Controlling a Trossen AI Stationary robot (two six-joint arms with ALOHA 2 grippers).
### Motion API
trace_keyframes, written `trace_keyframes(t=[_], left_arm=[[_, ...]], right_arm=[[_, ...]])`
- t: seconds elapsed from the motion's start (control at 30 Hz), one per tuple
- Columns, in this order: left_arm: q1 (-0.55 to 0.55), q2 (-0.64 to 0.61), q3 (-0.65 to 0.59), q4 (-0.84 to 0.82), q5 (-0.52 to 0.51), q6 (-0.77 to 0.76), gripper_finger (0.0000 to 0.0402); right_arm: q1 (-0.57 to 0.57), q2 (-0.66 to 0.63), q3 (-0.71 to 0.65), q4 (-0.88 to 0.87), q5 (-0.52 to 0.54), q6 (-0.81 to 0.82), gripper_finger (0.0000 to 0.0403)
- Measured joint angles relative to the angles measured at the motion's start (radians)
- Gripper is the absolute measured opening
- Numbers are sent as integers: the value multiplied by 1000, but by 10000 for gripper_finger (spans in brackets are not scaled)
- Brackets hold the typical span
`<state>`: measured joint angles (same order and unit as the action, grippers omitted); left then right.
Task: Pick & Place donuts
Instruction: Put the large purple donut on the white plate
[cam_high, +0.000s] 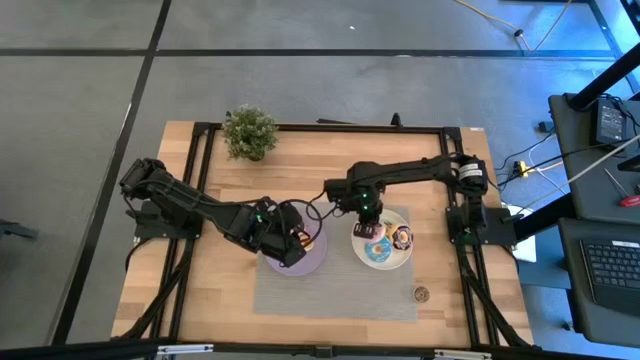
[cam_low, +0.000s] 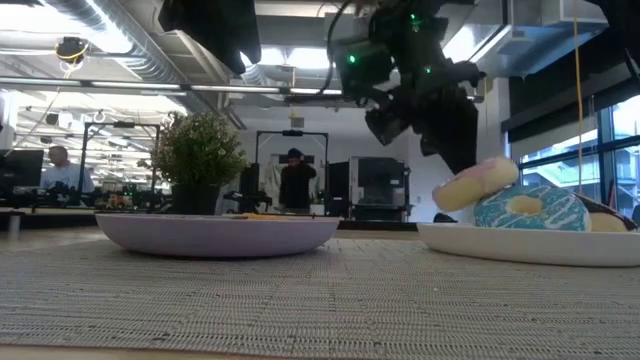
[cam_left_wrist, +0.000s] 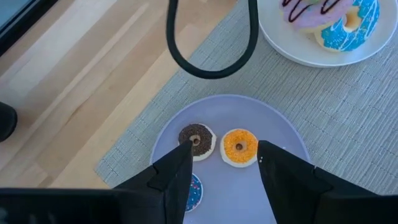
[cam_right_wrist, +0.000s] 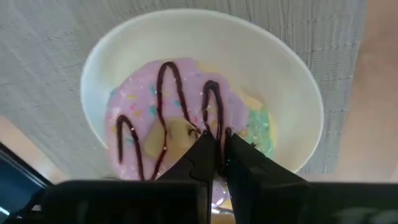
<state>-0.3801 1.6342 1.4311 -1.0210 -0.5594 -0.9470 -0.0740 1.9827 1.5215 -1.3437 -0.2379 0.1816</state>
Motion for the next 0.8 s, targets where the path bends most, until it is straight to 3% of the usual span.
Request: trace_keyframes(t=[0.5, 0.8], left_arm=[[0, 0, 0, 0, 0, 0, 175], [0, 0, 0, 0, 0, 0, 171]], right_arm=[[-4, 0, -87, 120, 31, -4, 39], [-4, 0, -87, 120, 37, -7, 106]])
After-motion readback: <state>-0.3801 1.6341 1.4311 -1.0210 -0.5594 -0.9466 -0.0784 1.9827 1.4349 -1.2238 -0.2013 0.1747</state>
